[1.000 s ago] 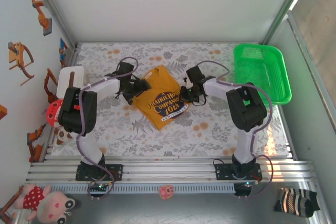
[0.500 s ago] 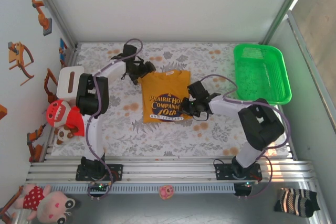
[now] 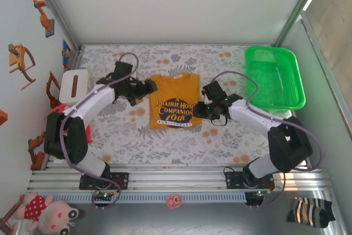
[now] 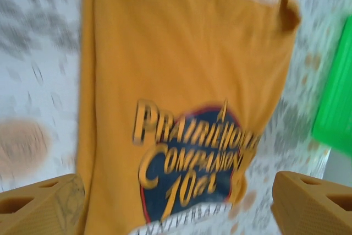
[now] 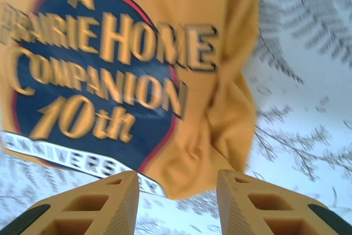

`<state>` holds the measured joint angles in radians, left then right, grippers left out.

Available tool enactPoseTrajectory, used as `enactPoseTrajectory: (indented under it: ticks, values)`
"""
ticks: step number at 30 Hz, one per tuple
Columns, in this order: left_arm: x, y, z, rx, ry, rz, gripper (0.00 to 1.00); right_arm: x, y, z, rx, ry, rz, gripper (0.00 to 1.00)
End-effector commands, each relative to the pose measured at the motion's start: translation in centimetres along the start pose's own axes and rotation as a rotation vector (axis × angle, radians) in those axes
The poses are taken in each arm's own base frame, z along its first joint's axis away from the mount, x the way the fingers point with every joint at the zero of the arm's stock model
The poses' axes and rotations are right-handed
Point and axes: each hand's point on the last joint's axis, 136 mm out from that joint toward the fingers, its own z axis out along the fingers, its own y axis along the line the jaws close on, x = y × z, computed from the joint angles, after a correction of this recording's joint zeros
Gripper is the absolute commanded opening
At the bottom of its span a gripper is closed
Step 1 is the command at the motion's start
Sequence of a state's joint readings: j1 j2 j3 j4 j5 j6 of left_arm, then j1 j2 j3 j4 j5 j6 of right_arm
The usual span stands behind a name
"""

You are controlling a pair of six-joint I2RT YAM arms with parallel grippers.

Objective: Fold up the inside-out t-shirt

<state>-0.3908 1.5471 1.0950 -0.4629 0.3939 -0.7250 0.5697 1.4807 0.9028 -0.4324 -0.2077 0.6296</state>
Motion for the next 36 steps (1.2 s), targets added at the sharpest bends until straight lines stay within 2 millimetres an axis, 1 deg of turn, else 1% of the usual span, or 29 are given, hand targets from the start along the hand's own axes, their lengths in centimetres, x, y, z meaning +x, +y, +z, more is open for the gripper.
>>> enactPoseTrajectory:
  ticks: [1,2,5,7,9,12,15,18,21,23,25,28,31,34,36]
  values:
    - [3.8,2.0,1.2,-0.072,0.052,-0.002,0.87,1.5,-1.5,1.0,0.033,0.051,-0.023,0.41]
    - [4.6,2.3,1.4,-0.089,0.056,0.003,0.87,1.6,-1.6,1.2,0.037,0.058,-0.021,0.40]
    - [5.9,2.8,2.4,-0.101,0.070,0.005,0.85,1.9,-1.9,1.9,0.041,0.069,-0.013,0.38]
    - [6.2,3.0,3.1,-0.108,0.072,0.005,0.84,1.9,-1.9,2.3,0.039,0.074,-0.009,0.37]
    - [6.0,2.8,3.4,-0.120,0.062,0.016,0.84,1.9,-2.2,2.7,0.050,0.079,-0.008,0.35]
    - [3.7,1.0,2.6,-0.110,0.003,0.061,0.84,1.6,-2.3,3.0,0.062,0.075,-0.007,0.29]
    - [1.0,-2.2,2.4,-0.072,-0.024,0.115,0.84,1.2,-2.2,3.2,0.064,0.074,-0.005,0.26]
    - [-1.3,-4.7,3.8,-0.038,-0.020,0.143,0.84,0.9,-2.0,3.2,0.059,0.069,-0.003,0.26]
    - [-3.2,-5.6,6.5,-0.036,0.008,0.145,0.84,0.6,-1.6,3.0,0.049,0.060,-0.001,0.26]
    - [-4.0,-5.4,8.7,-0.046,0.034,0.133,0.84,0.5,-1.5,2.9,0.045,0.055,0.001,0.26]
    - [-4.3,-5.0,10.5,-0.058,0.061,0.125,0.84,0.4,-1.5,2.7,0.043,0.048,0.001,0.26]
    - [-4.5,-3.9,12.4,-0.082,0.092,0.107,0.84,0.2,-1.4,2.5,0.042,0.039,-0.001,0.26]
    - [-4.2,-3.0,13.3,-0.098,0.102,0.096,0.84,0.1,-1.5,2.8,0.043,0.042,0.002,0.26]
    - [-3.7,-2.1,13.7,-0.114,0.109,0.082,0.84,0.0,-1.3,3.2,0.037,0.047,0.006,0.26]
    - [-3.5,-1.5,13.8,-0.123,0.113,0.071,0.84,-0.3,-1.0,3.1,0.028,0.041,0.007,0.26]
